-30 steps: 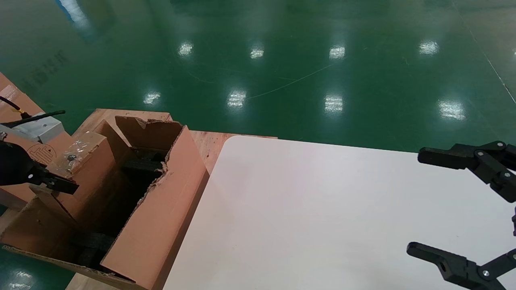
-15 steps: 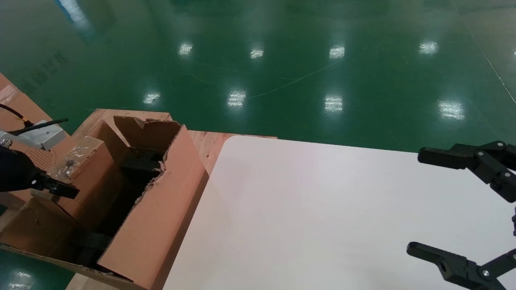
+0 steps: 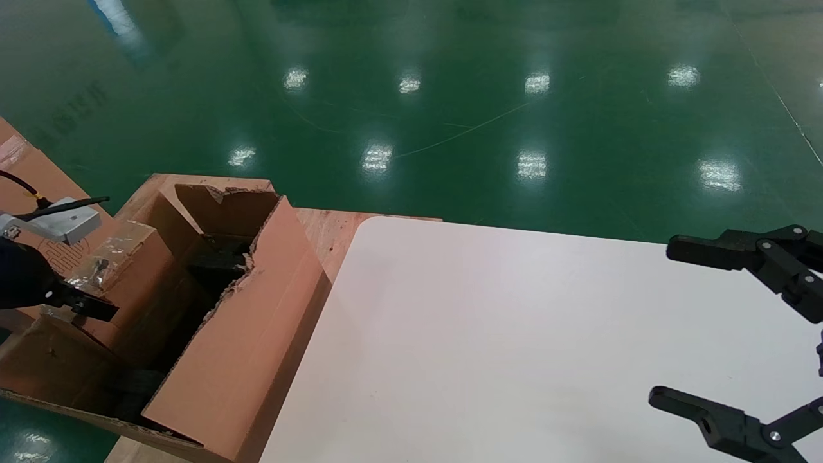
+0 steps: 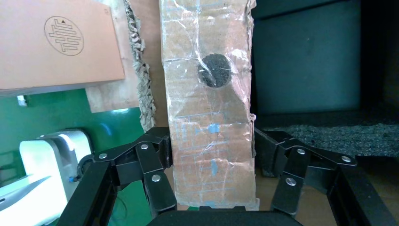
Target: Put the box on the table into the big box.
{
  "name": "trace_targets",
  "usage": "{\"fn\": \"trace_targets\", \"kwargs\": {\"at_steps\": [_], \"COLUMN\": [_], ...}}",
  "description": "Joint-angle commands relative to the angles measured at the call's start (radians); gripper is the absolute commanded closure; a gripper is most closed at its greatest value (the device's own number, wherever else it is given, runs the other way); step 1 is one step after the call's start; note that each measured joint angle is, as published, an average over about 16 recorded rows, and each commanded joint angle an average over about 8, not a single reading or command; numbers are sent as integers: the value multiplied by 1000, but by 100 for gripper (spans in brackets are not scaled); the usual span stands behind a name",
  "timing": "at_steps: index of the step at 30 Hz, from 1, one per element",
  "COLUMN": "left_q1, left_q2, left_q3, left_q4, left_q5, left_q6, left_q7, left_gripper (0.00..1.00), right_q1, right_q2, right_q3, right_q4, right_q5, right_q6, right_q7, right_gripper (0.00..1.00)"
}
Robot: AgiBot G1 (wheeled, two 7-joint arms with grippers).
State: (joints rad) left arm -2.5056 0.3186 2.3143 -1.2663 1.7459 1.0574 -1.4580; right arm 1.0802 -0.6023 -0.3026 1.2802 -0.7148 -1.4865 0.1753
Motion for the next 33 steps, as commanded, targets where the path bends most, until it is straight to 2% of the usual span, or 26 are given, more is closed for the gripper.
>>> {"fn": "trace_targets", "kwargs": {"at_steps": [1,3,4,33], "left_q1": [2,3,3,-2], "left_q2": [4,5,5,0], "left_q3": [3,3,3,-2], "left_q4": [1,2,2,-1], "left_q5": [7,10,11,-1], "left_q6": [0,0,0,1], "left_q7": [-1,-1,-1,1], "left_gripper": [16,3,0,0], "right_q1": [0,0,0,0], "right_q2": [0,0,0,0], "right_q3": [0,0,0,0], "right_q4": [0,0,0,0], "right_q5": [0,0,0,0], "right_q6": [0,0,0,0], "right_q7": [0,0,0,0], "right_gripper": [0,0,0,0]}}
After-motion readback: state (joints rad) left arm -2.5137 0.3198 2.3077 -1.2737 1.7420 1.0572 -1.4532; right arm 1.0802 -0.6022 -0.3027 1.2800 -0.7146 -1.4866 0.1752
